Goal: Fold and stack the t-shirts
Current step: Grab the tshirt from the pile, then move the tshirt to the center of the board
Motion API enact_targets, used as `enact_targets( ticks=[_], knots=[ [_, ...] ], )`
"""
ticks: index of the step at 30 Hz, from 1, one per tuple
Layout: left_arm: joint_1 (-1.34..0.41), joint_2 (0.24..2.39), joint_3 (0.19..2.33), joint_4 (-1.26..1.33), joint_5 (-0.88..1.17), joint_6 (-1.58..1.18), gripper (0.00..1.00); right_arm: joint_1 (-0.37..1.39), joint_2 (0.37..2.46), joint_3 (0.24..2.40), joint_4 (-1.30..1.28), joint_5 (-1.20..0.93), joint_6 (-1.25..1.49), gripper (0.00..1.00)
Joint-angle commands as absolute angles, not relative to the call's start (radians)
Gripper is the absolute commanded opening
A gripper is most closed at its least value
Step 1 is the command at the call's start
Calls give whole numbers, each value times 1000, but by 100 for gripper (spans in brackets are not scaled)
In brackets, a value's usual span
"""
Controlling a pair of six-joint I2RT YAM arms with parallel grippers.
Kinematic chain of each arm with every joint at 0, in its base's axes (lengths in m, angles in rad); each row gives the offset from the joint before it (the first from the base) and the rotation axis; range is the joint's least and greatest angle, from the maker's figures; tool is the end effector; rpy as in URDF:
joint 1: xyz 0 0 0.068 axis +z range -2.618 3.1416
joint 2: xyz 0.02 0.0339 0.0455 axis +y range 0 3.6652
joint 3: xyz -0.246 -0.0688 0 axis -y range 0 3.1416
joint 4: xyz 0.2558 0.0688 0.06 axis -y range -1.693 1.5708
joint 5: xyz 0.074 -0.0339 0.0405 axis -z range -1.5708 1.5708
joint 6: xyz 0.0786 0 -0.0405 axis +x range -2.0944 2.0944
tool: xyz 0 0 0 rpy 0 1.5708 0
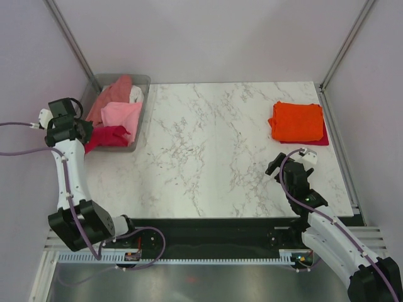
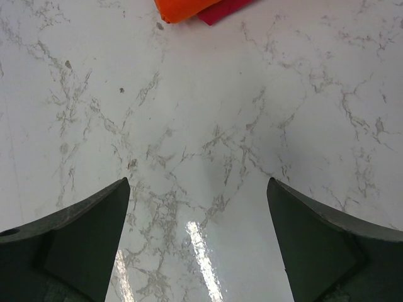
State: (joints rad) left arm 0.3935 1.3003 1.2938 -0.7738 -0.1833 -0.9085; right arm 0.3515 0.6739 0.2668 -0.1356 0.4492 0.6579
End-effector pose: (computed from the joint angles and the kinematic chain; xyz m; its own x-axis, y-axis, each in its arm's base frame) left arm 0.2882 0.1351 0.3025 -0.0079 -0.8428 -0.5381 -0.8178 0.3152 -0.4816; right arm 0.2093 0.0404 0.1460 -0.3598 0.4547 -0.8147 0.3273 0.8792 0.3461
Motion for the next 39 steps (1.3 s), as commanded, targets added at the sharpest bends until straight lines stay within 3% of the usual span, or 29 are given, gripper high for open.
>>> enact_targets(
  ticks=[1, 6, 9, 16, 22, 25, 29, 31, 32, 33, 34, 39],
  knots=[
    [399, 1187, 1408, -747, -106, -937, 2, 354, 676, 308, -114, 454, 646, 98],
    [387, 1088, 1473, -746, 64, -977, 2, 354, 678, 308, -113, 451, 646, 98],
    [295, 1062, 1476, -721, 113, -1026, 2, 354, 683, 307, -110, 451, 646, 98],
    [-237, 1175, 1497, -591, 18, -1080, 2, 354, 667, 307, -120, 449, 644, 98],
    [-420, 1371, 1686, -535, 170, -945, 2, 354, 657, 302, -120, 456, 644, 98],
    [-420, 1362, 1629, -537, 177, -894, 2, 354, 660, 302, -121, 459, 646, 98],
    [-417, 1269, 1328, -531, 66, -848, 3, 354, 658, 302, -121, 463, 647, 98],
    [-417, 1224, 1215, -514, 31, -798, 14, 354, 657, 301, -121, 460, 647, 98],
    [-417, 1215, 1109, -509, 25, -782, 75, 354, 655, 302, -121, 459, 646, 98],
    [-416, 1207, 1059, -514, -26, -778, 92, 354, 653, 302, -121, 454, 644, 98],
    [-416, 1203, 1016, -518, -56, -787, 99, 354, 652, 302, -118, 448, 640, 98],
    [-425, 1227, 922, -480, -89, -689, 99, 356, 650, 296, -92, 397, 604, 98]
  ],
)
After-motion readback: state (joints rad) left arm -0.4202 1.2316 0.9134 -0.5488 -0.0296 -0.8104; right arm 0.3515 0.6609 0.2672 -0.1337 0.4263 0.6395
